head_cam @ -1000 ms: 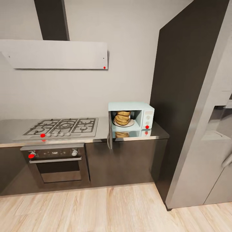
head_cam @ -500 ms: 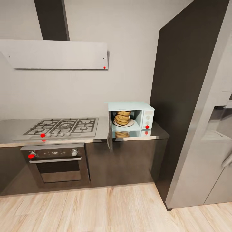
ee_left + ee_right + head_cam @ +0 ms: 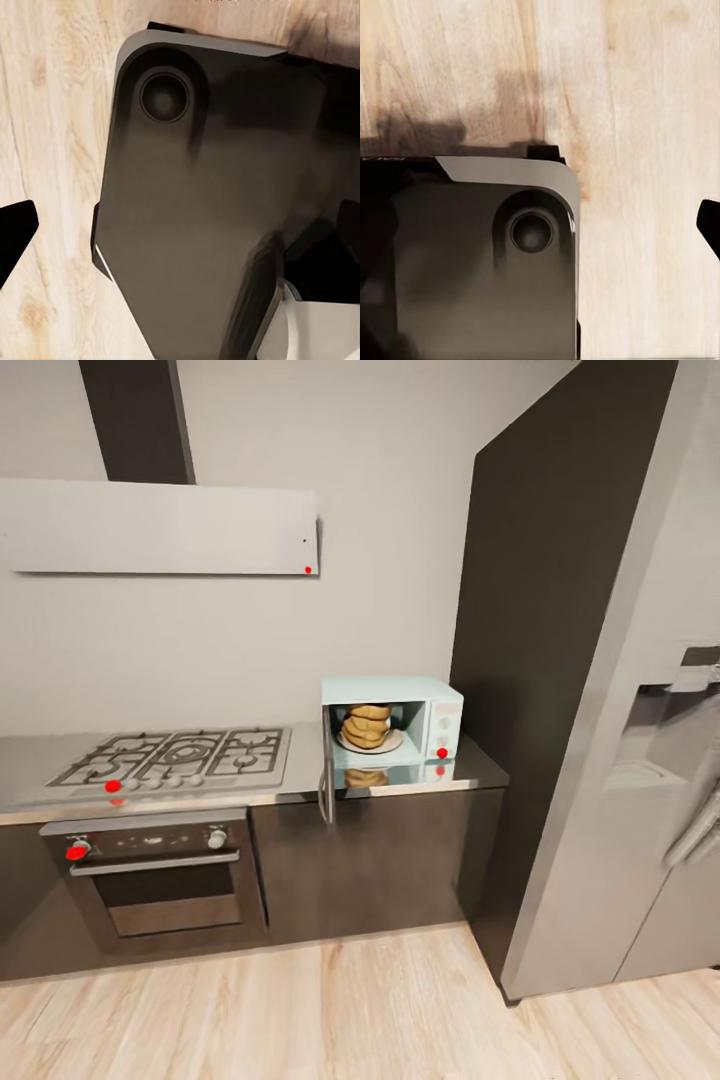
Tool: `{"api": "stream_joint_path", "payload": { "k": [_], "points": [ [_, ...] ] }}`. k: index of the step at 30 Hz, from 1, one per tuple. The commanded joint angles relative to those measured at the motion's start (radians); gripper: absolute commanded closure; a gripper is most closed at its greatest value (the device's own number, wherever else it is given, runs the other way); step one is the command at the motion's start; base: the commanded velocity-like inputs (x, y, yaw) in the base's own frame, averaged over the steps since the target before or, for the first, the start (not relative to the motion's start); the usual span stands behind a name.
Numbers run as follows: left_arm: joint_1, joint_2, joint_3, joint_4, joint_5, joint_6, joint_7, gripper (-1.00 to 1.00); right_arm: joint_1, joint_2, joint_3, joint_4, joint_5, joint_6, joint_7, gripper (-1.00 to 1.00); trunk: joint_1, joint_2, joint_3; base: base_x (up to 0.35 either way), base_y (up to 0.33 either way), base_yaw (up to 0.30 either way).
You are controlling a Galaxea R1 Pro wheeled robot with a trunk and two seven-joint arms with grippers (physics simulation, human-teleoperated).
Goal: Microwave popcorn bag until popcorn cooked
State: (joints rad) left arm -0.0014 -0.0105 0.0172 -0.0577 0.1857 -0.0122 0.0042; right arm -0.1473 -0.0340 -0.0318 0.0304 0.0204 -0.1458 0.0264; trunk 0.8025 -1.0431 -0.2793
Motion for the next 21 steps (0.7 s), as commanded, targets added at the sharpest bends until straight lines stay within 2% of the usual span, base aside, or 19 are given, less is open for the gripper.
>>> {"api": "stream_joint_path", "payload": {
  "k": [1,6,8,21],
  "points": [
    [0.000,0.000,0.001,0.000,0.006,-0.001,0.000,-1.00,-0.001,0.000,-0.004,0.003,0.002,-0.006,0.003,-1.00,0.000,-0.001,-0.001,0.000,0.000,-0.173],
    [0.000,0.000,0.001,-0.001,0.006,0.000,0.000,-1.00,-0.001,0.000,-0.002,0.002,0.007,-0.006,0.006,-1.00,0.000,-0.001,-0.001,0.000,0.000,-0.053],
    [0.000,0.000,0.001,0.000,0.006,0.000,0.000,-1.00,-0.001,-0.002,-0.001,0.002,0.008,-0.007,0.005,-1.00,0.000,-0.001,-0.001,0.000,0.000,0.125],
    [0.000,0.000,0.001,0.001,0.006,0.000,0.001,-1.00,-0.001,-0.004,0.000,0.002,0.009,-0.008,0.004,-1.00,0.000,-0.001,-0.001,0.000,0.000,0.253]
  ]
}}
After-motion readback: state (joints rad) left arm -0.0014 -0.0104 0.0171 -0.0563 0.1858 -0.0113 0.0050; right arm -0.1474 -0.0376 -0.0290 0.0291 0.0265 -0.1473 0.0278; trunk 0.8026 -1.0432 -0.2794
